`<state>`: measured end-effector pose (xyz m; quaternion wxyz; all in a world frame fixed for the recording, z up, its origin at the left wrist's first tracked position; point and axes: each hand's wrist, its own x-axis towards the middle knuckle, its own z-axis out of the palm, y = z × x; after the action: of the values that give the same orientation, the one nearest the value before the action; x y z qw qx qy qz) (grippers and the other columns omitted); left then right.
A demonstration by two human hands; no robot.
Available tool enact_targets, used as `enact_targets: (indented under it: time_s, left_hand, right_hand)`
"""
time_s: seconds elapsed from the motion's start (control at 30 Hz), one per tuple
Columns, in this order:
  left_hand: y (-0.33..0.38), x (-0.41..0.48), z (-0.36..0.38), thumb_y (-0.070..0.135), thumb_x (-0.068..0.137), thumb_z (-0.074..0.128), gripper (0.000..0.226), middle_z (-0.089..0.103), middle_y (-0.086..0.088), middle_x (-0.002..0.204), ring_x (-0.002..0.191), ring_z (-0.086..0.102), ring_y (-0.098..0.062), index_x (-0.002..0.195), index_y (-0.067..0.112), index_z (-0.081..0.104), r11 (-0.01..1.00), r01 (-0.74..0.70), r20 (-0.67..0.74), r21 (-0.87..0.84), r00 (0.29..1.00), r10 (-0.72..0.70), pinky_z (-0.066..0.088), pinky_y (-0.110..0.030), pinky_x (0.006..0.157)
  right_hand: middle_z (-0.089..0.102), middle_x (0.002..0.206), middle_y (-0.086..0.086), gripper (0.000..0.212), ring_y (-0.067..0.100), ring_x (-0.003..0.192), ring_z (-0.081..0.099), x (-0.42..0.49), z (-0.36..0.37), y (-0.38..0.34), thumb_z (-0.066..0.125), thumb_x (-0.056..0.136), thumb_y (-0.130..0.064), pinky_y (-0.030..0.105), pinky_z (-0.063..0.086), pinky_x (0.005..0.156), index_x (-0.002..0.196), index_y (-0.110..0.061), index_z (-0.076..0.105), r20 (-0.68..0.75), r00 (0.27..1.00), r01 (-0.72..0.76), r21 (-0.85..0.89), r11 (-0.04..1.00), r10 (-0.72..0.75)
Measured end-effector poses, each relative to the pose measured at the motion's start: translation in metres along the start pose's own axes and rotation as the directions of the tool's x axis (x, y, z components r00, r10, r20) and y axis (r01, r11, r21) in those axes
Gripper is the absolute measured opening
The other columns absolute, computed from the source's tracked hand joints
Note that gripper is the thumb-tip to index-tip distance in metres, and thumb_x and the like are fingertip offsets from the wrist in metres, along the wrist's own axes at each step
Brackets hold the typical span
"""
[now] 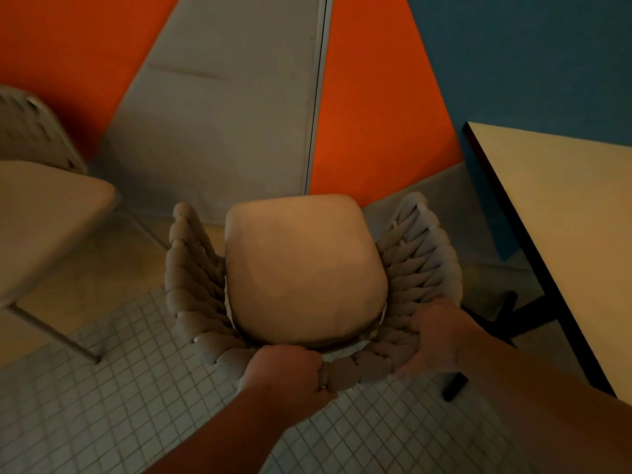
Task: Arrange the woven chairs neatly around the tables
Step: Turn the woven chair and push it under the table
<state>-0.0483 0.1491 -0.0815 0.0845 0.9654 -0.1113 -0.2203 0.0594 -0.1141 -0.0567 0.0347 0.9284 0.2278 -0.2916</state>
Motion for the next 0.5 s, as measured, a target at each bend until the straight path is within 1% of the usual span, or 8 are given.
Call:
enact_targets:
  time_s: [0.1, 0.2, 0.27, 0.3, 0.37, 0.43, 0.47, 0.5]
  left_hand:
    - [-0.003, -0.002, 0.004, 0.073, 0.085, 0.049, 0.047, 0.050, 0.009, 0.074, 0.071, 0.052, -0.015, 0.094, 0.028, 0.060, 0.999, -0.043, 0.009, 0.012, 0.999, 0.042, 0.041, -0.032, 0.066]
    - [-0.004, -0.005, 0.006, 0.072, 0.085, 0.049, 0.048, 0.051, 0.007, 0.074, 0.073, 0.053, -0.017, 0.098, 0.028, 0.062, 0.995, -0.082, 0.005, 0.052, 0.997, 0.082, 0.042, -0.032, 0.067]
    - [-0.004, -0.006, 0.007, 0.071, 0.085, 0.048, 0.049, 0.058, 0.005, 0.080, 0.075, 0.056, -0.018, 0.099, 0.027, 0.063, 0.992, -0.102, 0.021, 0.070, 0.995, 0.101, 0.045, -0.033, 0.069]
    - [-0.005, -0.007, 0.008, 0.072, 0.085, 0.047, 0.050, 0.058, 0.006, 0.081, 0.075, 0.057, -0.017, 0.100, 0.027, 0.063, 0.991, -0.115, 0.035, 0.074, 0.993, 0.112, 0.046, -0.033, 0.071]
    - [-0.006, -0.008, 0.009, 0.073, 0.084, 0.047, 0.050, 0.058, 0.007, 0.082, 0.077, 0.059, -0.017, 0.100, 0.028, 0.063, 0.988, -0.137, 0.059, 0.075, 0.989, 0.133, 0.048, -0.034, 0.072]
    - [-0.007, -0.010, 0.011, 0.073, 0.083, 0.048, 0.050, 0.062, 0.005, 0.086, 0.084, 0.063, -0.019, 0.098, 0.028, 0.063, 0.986, -0.146, 0.068, 0.079, 0.988, 0.141, 0.048, -0.034, 0.074]
    - [-0.007, -0.011, 0.012, 0.072, 0.083, 0.047, 0.049, 0.065, 0.004, 0.090, 0.086, 0.064, -0.019, 0.098, 0.028, 0.063, 0.983, -0.158, 0.070, 0.089, 0.986, 0.152, 0.048, -0.034, 0.075]
    - [-0.009, -0.012, 0.013, 0.072, 0.083, 0.047, 0.050, 0.066, 0.003, 0.093, 0.088, 0.064, -0.020, 0.098, 0.027, 0.062, 0.981, -0.169, 0.073, 0.100, 0.984, 0.162, 0.047, -0.034, 0.075]
  right_hand:
    - [0.059, 0.124, -0.017, 0.104, 0.012, 0.119, 0.053, -0.012, 0.006, -0.005, 0.063, 0.042, -0.097, 0.025, 0.039, 0.101, 0.128, -0.039, 0.062, -0.026, 0.999, -0.034, 0.012, 0.999, 0.034]
    - [0.056, 0.122, -0.014, 0.097, 0.013, 0.114, 0.053, -0.024, 0.007, -0.011, 0.063, 0.051, -0.093, 0.024, 0.032, 0.088, 0.129, -0.034, 0.062, 0.002, 0.999, -0.038, -0.058, 0.998, 0.038]
    - [0.050, 0.112, -0.016, 0.103, 0.012, 0.107, 0.050, -0.031, 0.009, -0.013, 0.057, 0.047, -0.096, 0.024, 0.027, 0.083, 0.125, -0.030, 0.064, 0.040, 0.998, -0.053, -0.083, 0.995, 0.056]
    - [0.051, 0.111, -0.015, 0.108, 0.013, 0.107, 0.051, -0.033, 0.012, -0.013, 0.051, 0.042, -0.099, 0.025, 0.027, 0.082, 0.122, -0.028, 0.065, 0.050, 0.997, -0.058, -0.089, 0.994, 0.062]
    - [0.062, 0.116, -0.011, 0.118, 0.015, 0.107, 0.055, -0.035, 0.021, -0.011, 0.040, 0.034, -0.107, 0.027, 0.033, 0.084, 0.117, -0.028, 0.067, 0.022, 0.998, -0.057, -0.097, 0.994, 0.060]
    - [0.065, 0.110, -0.009, 0.121, 0.014, 0.102, 0.056, -0.038, 0.031, -0.008, 0.032, 0.029, -0.111, 0.028, 0.038, 0.085, 0.109, -0.029, 0.070, -0.011, 0.998, -0.068, -0.070, 0.995, 0.067]
    - [0.064, 0.103, -0.010, 0.113, 0.012, 0.098, 0.055, -0.042, 0.033, -0.007, 0.034, 0.029, -0.110, 0.027, 0.038, 0.083, 0.099, -0.030, 0.071, -0.024, 0.996, -0.085, -0.037, 0.996, 0.084]
    - [0.060, 0.093, -0.012, 0.097, 0.011, 0.091, 0.053, -0.047, 0.033, -0.010, 0.041, 0.032, -0.108, 0.025, 0.037, 0.076, 0.084, -0.031, 0.067, -0.020, 0.994, -0.107, -0.013, 0.994, 0.107]
